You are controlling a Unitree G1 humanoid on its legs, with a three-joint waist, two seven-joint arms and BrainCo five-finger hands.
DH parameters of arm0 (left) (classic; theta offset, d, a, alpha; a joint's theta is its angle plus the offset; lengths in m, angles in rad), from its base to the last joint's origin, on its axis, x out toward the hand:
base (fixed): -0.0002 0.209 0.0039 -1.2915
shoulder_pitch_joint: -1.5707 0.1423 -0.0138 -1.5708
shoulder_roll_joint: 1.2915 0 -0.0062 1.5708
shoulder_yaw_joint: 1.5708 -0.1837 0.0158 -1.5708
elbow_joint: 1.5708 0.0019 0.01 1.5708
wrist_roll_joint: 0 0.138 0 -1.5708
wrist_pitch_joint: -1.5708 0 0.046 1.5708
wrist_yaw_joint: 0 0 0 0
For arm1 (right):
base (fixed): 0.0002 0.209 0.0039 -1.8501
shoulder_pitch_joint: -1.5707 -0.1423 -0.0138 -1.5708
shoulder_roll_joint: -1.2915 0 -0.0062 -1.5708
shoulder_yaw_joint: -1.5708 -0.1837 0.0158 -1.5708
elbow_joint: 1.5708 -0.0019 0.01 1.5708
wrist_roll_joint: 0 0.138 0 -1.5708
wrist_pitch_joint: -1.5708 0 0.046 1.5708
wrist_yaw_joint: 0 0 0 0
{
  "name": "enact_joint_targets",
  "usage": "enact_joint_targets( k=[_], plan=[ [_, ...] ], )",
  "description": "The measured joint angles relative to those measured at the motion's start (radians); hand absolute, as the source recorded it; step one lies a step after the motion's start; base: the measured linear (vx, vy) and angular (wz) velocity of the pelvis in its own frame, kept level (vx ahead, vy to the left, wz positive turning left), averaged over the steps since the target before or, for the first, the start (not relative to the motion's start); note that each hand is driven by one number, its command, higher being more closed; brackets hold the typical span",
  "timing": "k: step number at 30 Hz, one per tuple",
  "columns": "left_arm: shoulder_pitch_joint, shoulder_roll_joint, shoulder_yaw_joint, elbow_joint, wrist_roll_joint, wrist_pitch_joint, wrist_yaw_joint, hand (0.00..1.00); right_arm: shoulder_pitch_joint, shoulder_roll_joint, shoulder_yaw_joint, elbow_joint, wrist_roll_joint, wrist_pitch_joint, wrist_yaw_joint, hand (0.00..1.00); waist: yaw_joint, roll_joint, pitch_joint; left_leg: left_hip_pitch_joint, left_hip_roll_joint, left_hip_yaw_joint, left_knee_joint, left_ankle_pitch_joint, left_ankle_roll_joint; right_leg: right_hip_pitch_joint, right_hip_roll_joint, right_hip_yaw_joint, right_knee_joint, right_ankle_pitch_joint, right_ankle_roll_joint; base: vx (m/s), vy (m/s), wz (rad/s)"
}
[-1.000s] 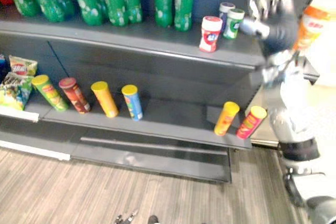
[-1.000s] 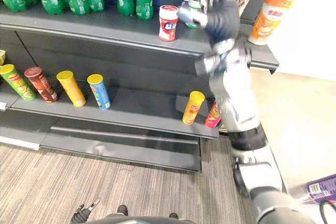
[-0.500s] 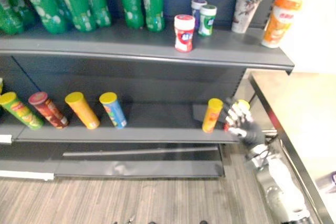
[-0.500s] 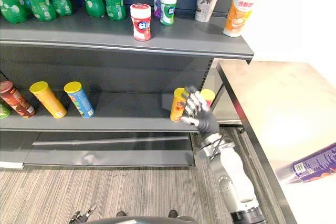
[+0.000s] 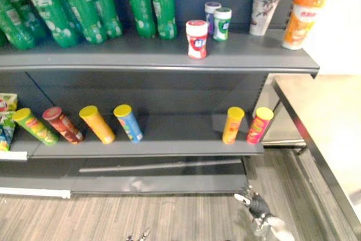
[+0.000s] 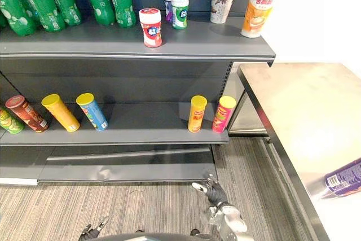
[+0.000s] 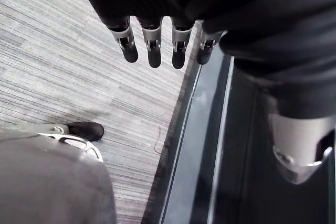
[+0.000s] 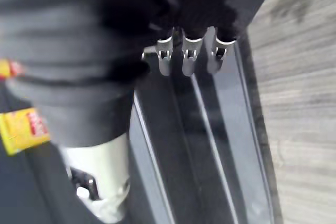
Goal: Put the gum and the chips on the shelf.
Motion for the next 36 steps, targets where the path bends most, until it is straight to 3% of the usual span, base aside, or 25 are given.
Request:
enact_joint_targets(
  k=[7,13,19,25,27,30,32,33,34,36],
  plan=[
    [-0.020,-0.017,0.003,0.006,0.000,-0.024,-0.003,0.00,-0.004,0.014,-0.146,0.322,-0.079,-0.021,-0.058,0.00,-0.015,0.012,0.004,0.026,-0.008,0.005,0.000,-0.012,0.003,0.021,-0.007,0.006,0.002,-0.010,0.005,0.03,0.012,-0.01],
    [-0.042,-0.017,0.009,0.069,-0.019,-0.040,-0.014,0.00,0.001,0.013,-0.218,0.472,-0.124,-0.043,-0.060,0.00,-0.018,0.017,0.005,0.044,-0.008,0.009,0.000,-0.021,0.000,0.036,-0.006,0.012,0.002,-0.019,0.006,0.03,0.005,-0.02],
    [-0.041,-0.016,0.027,0.117,-0.019,-0.040,-0.035,0.00,0.018,0.021,-0.255,0.483,-0.151,-0.043,-0.055,0.00,-0.018,0.014,0.010,0.064,-0.009,0.025,0.000,-0.032,-0.001,0.043,-0.007,0.022,0.018,-0.035,0.009,0.04,0.010,-0.06],
    [-0.039,-0.015,0.033,0.118,-0.019,-0.040,-0.064,0.00,0.014,0.030,-0.289,0.498,-0.155,-0.044,-0.057,0.00,-0.018,0.011,0.021,0.080,-0.024,0.036,0.007,-0.058,0.010,0.009,-0.025,0.039,0.116,-0.103,0.024,0.05,0.026,-0.05],
    [-0.059,-0.005,0.032,0.116,-0.020,-0.040,-0.086,0.00,0.003,0.045,-0.324,0.498,-0.153,-0.044,-0.062,0.00,-0.018,-0.006,0.046,0.053,-0.028,0.057,0.104,-0.116,0.020,-0.023,-0.046,0.059,0.181,-0.134,0.039,0.09,0.053,-0.22],
    [-0.077,-0.004,0.024,0.116,-0.018,-0.032,-0.096,0.00,0.009,0.055,-0.370,0.498,-0.144,-0.043,-0.079,0.00,-0.023,0.004,0.080,-0.004,-0.003,0.073,0.292,-0.228,0.031,-0.038,-0.062,0.081,0.247,-0.152,0.069,0.07,0.061,-0.28],
    [-0.091,-0.006,0.022,0.117,-0.017,-0.014,-0.100,0.00,0.019,0.069,-0.431,0.494,-0.141,-0.044,-0.085,0.00,-0.022,0.021,0.092,-0.024,0.028,0.097,0.354,-0.272,0.039,-0.073,-0.055,0.081,0.316,-0.121,0.119,0.04,0.126,-0.40],
    [-0.099,-0.007,0.022,0.116,-0.016,-0.001,-0.102,0.00,0.022,0.077,-0.454,0.484,-0.133,-0.046,-0.085,0.00,-0.020,0.032,0.106,-0.018,0.057,0.123,0.368,-0.283,0.047,-0.119,-0.040,0.079,0.372,-0.073,0.154,0.00,0.173,-0.69],
    [-0.110,-0.003,0.024,0.111,-0.015,0.004,-0.109,0.00,0.023,0.090,-0.461,0.466,-0.116,-0.060,-0.082,0.00,-0.020,0.033,0.123,-0.015,0.083,0.180,0.369,-0.284,0.051,-0.151,-0.039,0.030,0.380,-0.014,0.117,0.00,0.179,-0.82],
    [-0.107,0.016,0.032,0.092,-0.010,0.005,-0.111,0.00,0.018,0.110,-0.459,0.449,-0.115,-0.073,-0.081,0.00,-0.015,-0.001,0.141,-0.004,0.084,0.247,0.366,-0.284,0.052,-0.165,-0.080,-0.064,0.372,0.016,0.082,-0.07,0.171,-1.04]
  ],
)
